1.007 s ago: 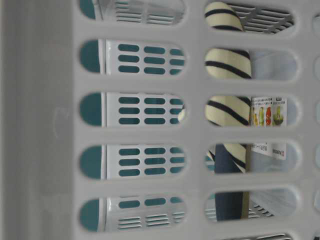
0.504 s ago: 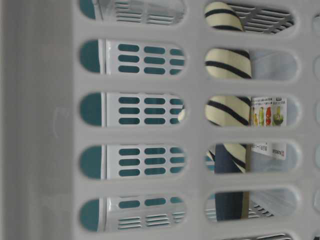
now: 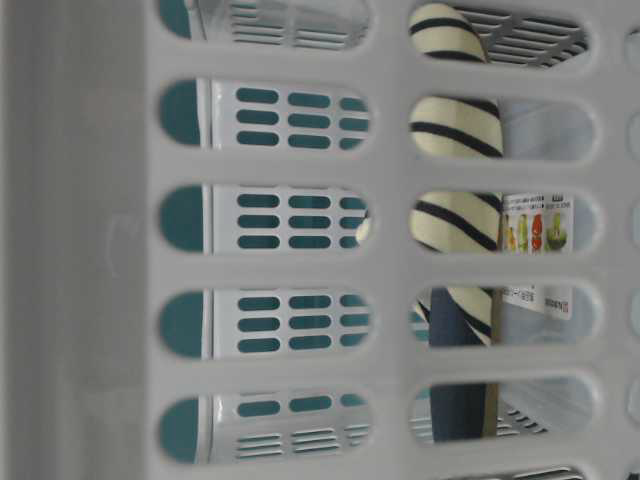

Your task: Pick up the blue cloth from the shopping basket with the left arm.

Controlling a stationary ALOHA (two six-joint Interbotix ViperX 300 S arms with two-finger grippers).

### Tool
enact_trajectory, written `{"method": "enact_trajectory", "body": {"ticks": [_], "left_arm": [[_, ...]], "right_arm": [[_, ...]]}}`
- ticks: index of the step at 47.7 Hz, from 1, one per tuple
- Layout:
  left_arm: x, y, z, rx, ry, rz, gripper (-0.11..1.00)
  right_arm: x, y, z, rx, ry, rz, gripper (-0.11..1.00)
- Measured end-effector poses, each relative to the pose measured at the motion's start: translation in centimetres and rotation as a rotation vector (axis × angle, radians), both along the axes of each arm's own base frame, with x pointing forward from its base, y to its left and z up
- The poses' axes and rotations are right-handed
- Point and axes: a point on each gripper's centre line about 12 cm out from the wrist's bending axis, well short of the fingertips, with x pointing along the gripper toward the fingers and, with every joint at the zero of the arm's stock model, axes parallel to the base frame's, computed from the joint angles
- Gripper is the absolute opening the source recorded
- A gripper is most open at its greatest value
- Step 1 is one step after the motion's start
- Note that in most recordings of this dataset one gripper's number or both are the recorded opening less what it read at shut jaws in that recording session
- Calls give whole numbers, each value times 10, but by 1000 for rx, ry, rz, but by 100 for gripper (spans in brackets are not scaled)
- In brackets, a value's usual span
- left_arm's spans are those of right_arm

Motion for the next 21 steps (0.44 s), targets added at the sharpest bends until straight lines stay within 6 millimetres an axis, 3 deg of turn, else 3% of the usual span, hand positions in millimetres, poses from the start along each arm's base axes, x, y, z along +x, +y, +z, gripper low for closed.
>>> {"method": "enact_trajectory", "body": {"ticks": [21], "left_arm": [[0,0,-3,-3,11,6,11]], "right_arm": [[0,2,0,0,-2,11,1]]}}
